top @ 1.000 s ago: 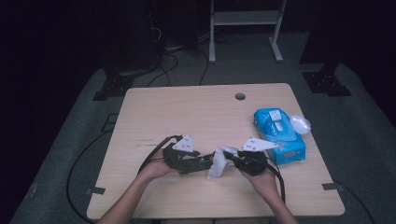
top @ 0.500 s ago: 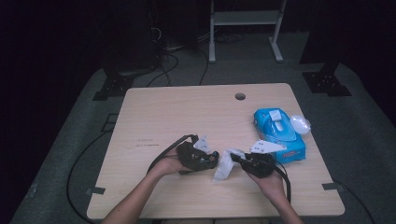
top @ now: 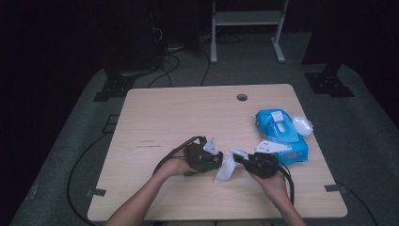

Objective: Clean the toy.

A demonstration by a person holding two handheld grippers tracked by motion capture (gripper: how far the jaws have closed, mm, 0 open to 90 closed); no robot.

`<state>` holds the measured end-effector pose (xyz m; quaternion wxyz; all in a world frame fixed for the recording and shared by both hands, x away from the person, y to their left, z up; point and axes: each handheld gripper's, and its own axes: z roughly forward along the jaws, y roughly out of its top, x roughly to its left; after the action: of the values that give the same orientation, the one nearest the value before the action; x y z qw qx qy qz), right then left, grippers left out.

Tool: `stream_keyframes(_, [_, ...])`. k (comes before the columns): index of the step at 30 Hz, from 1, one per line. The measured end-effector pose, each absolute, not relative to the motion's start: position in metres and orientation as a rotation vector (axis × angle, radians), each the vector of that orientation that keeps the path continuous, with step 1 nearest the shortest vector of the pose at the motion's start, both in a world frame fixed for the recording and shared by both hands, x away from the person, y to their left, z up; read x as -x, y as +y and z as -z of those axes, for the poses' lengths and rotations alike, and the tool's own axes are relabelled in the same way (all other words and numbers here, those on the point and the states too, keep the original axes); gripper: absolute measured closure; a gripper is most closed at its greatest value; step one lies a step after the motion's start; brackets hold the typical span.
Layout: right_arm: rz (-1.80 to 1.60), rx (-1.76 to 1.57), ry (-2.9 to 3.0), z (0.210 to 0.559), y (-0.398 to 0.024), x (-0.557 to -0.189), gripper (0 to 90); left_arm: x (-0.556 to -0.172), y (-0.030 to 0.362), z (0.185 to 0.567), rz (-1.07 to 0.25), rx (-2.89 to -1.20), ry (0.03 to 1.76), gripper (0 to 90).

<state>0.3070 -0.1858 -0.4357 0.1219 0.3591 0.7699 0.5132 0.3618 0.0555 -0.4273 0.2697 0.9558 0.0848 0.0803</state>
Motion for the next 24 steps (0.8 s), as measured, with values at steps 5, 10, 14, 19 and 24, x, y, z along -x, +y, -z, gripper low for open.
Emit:
stream_keyframes(5, [-1.544,-1.048,2.214,0.427,-0.189,-0.307,83.2,-0.358,0.06,0.41,-0.192,-2.449,0.207,57.3])
stream_keyframes(10, [-1.628,-1.011,2.186,0.413,-0.187,-0.304,83.3,-0.354,0.065,0.401,-0.148,-2.29,0.205,57.3])
stream_keyframes(14, [-1.663,-0.966,2.187,0.401,-0.176,-0.303,83.8,-0.351,0.067,0.401,-0.148,-2.228,0.188,57.3])
stream_keyframes(19, [-1.733,-0.916,2.197,0.392,-0.166,-0.305,83.9,-0.349,0.072,0.403,-0.139,-2.182,0.2,57.4])
stream_keyframes(24, [-1.705,-0.912,2.196,0.39,-0.167,-0.305,83.9,-0.347,0.077,0.401,-0.148,-2.171,0.186,57.5])
